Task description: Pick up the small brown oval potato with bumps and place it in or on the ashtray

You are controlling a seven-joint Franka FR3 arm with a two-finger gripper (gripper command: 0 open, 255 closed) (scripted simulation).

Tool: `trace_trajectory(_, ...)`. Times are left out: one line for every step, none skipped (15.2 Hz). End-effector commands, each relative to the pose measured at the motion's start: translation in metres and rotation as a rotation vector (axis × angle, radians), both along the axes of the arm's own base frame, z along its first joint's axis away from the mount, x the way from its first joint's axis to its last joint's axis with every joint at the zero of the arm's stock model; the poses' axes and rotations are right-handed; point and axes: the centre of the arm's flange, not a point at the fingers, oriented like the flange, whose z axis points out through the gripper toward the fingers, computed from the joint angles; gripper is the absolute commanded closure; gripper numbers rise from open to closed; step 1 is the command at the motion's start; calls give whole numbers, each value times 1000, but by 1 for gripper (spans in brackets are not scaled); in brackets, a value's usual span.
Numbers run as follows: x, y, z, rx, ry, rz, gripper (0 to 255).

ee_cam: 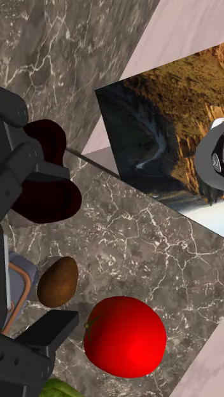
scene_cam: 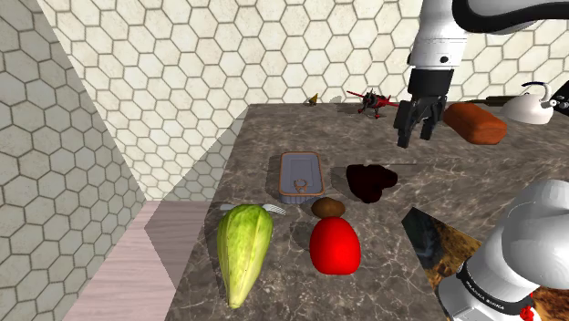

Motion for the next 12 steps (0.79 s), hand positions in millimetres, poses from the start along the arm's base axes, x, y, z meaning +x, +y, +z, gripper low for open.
trace_trajectory(0, 0, 0, 0, 0, 0, 0)
trace_trajectory(6, 2, -11, 4, -12, 50, 0)
trace_trajectory(12, 4, -22, 9, -25, 100, 0)
trace_trajectory(18, 6, -33, 13, -37, 150, 0)
trace_trajectory(25, 9, -44, 18, -49, 200, 0)
trace_trajectory(31, 12, -54, 22, -62, 250, 0)
trace_trajectory(37, 15, -65, 27, -74, 300, 0)
trace_trajectory(43, 19, -75, 31, -86, 350, 0)
trace_trajectory(49, 23, -86, 35, -99, 399, 0)
trace_trajectory(55, 28, -96, 40, -111, 449, 0)
trace_trajectory(61, 33, -106, 44, -123, 499, 0)
trace_trajectory(67, 38, -117, 49, -135, 549, 0)
